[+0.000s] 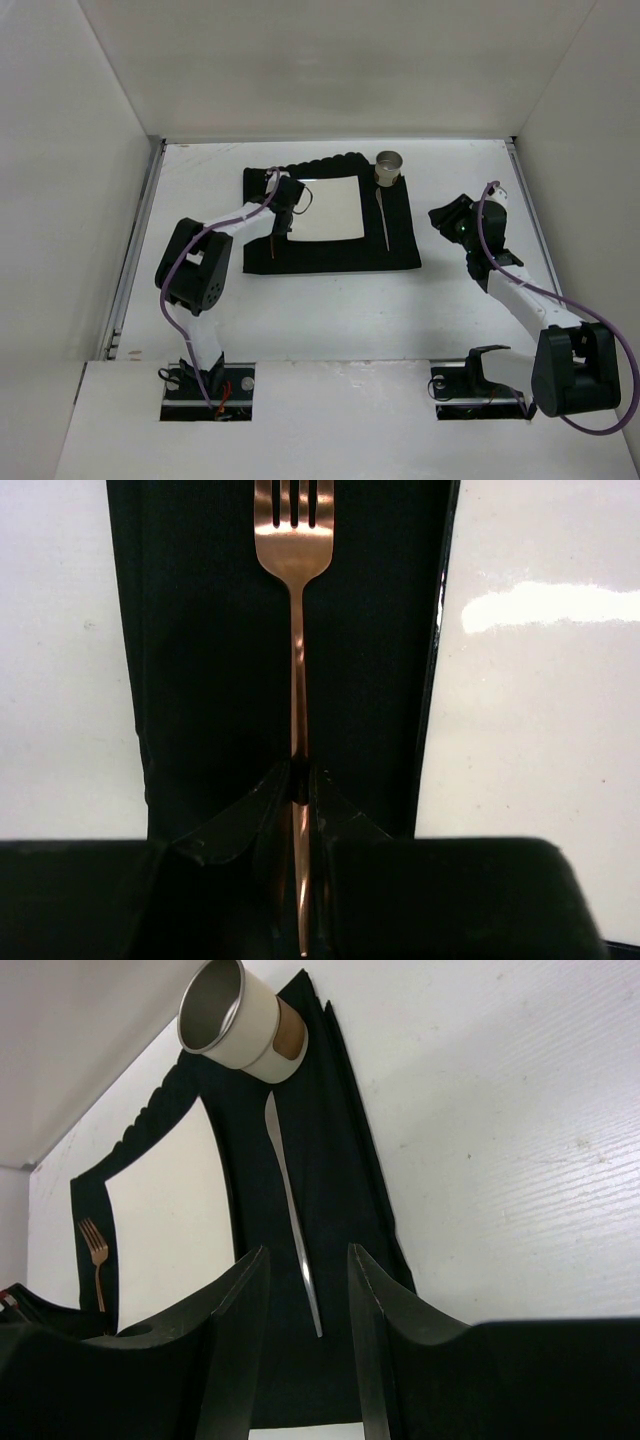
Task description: Set the dinner table for one person
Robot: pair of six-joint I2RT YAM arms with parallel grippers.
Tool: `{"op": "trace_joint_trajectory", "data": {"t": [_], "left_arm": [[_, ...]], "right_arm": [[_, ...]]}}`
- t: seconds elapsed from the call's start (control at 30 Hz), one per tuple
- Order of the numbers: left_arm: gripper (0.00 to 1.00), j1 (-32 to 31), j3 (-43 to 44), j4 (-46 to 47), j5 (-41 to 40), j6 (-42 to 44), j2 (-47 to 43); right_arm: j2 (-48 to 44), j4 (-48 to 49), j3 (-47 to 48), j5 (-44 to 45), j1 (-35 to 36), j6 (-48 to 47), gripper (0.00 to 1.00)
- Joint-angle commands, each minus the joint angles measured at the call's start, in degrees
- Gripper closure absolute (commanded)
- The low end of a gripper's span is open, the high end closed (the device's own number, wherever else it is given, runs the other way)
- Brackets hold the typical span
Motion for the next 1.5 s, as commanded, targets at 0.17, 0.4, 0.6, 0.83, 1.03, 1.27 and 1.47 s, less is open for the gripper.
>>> {"op": "trace_joint_trajectory", "data": {"t": [0.17, 0.4, 0.6, 0.83, 1.03, 1.27, 1.47], "left_arm": [[0.94, 0.68, 1.19, 0.66, -1.73, 2.16, 0.53], [0.93, 1.03, 1.46, 1.72, -1.46, 2.51, 1.76], [0.80, 0.68, 0.31, 2.77, -1.73, 2.34, 0.63], [0.66, -1.33, -2.23, 2.86, -5.85, 0.67, -7.01], [0.67, -2.83, -8.72, 5.05, -10.25, -4.16, -16.67], [0.78, -1.52, -22.08, 6.64, -10.34, -13.92, -35.21], [0.79, 4.10, -36.58, 2.52, -9.64, -22.62, -54.46]], "right_arm": [[-0.67, 3.61, 0.50, -0.16, 0.53, -0.15, 0.57], [-0.75, 3.61, 0.50, -0.16, 0.53, -0.15, 0.57], [-0.75, 3.61, 0.50, -0.16, 0.53, -0.32, 0.56], [-1.28, 3.61, 0.33, 0.01, 0.53, -0.24, 0.50], [-1.72, 4.05, -0.20, 0.54, 0.44, -0.15, 0.50], [-1.81, 4.40, -0.46, 0.54, 0.09, 0.03, 0.49], [-2.07, 4.40, -0.46, 0.54, 0.00, -0.06, 0.48]]}}
